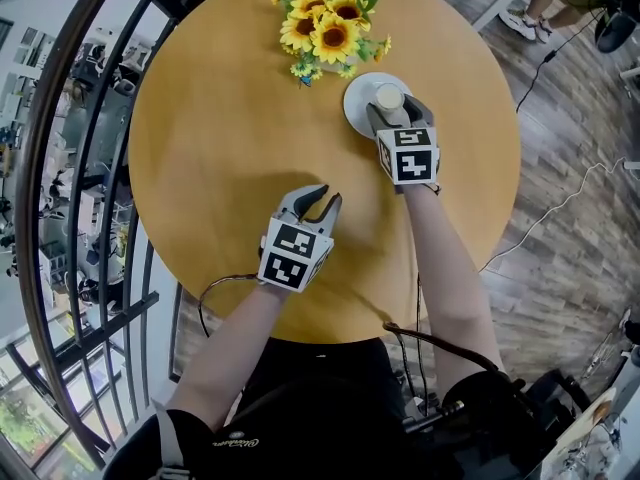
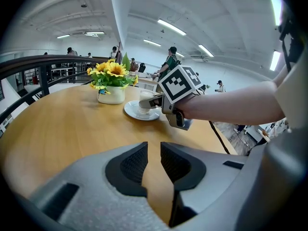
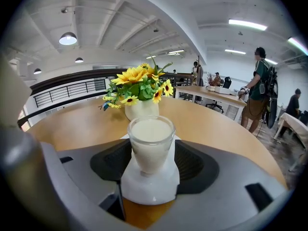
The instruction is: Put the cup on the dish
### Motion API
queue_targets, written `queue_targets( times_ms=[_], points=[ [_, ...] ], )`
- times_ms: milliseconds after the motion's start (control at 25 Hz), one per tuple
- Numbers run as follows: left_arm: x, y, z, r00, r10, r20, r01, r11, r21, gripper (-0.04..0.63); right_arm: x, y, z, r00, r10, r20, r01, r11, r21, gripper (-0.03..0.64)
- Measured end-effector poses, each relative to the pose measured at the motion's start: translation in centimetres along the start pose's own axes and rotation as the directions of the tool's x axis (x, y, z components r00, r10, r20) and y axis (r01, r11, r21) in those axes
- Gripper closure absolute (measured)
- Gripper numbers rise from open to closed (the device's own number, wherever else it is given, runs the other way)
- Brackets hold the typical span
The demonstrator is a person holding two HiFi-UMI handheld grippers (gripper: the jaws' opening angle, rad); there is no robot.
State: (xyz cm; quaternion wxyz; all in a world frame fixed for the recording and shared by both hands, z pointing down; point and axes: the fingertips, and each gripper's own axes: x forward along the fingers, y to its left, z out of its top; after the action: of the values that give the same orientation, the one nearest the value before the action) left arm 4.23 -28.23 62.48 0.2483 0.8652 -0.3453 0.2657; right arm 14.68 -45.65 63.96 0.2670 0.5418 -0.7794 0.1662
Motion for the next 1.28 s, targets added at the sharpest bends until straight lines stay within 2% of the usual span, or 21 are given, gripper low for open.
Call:
queue_targets(
  times_ms=[440,720,880,1040,1280],
  points=[
    [-1.7,-1.2,0.9,1.000,-0.016,0.026,0.015,0.999,0.035,0.511,-5.0,0.9,-0.9,1.000,-0.025,0.014,0.025,1.000,0.016,0.356],
    [-3.4,-2.8,3.3,0.996,-0.043,0.075,0.038,0.997,0.074,0.511,-11.3,3.0,1.0,0.995,-0.010,0.097,0.006,0.999,0.047,0.360],
    [-4.9,-3.7,5.1,0.992,-0.058,0.109,0.047,0.993,0.106,0.511,-15.8,5.1,2.0,0.990,0.011,0.142,-0.017,0.999,0.047,0.421],
    [-7.1,-4.7,7.1,0.985,-0.075,0.156,0.055,0.990,0.129,0.511,-20.7,7.3,2.6,0.981,0.020,0.192,-0.039,0.995,0.093,0.462],
    [-11.0,-6.9,10.5,0.960,-0.117,0.256,0.069,0.980,0.188,0.511,-26.8,10.1,3.6,0.966,0.011,0.259,-0.045,0.991,0.124,0.512]
  ],
)
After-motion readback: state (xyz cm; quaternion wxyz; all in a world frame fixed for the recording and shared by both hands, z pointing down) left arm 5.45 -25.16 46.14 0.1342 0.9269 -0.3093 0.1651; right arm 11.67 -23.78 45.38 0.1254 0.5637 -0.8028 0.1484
